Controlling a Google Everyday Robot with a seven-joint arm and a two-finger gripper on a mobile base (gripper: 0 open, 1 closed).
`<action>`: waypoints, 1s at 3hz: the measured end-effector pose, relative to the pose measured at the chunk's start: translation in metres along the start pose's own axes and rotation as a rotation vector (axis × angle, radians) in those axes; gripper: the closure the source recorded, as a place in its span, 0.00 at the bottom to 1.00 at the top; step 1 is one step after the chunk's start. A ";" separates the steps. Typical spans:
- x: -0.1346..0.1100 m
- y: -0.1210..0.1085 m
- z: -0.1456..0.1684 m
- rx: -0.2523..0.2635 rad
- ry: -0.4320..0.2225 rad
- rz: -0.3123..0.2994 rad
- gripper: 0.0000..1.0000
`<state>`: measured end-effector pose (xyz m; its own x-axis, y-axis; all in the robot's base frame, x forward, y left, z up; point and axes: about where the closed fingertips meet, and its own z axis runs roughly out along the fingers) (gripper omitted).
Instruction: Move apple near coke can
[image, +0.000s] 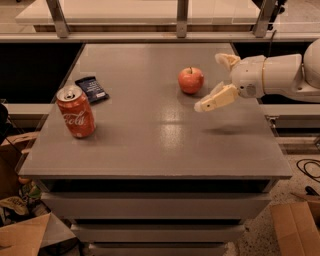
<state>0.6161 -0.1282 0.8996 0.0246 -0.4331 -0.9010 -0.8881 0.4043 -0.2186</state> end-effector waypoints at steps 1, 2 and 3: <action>0.008 -0.008 0.020 -0.024 -0.056 0.010 0.00; 0.023 -0.013 0.042 -0.045 -0.068 0.024 0.00; 0.040 -0.020 0.061 -0.052 -0.064 0.043 0.00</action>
Offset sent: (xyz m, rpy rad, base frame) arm 0.0495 0.0242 -0.0588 0.0858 0.0303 0.0564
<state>0.6629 -0.1044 0.8450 0.0134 -0.3629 -0.9317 -0.9116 0.3785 -0.1606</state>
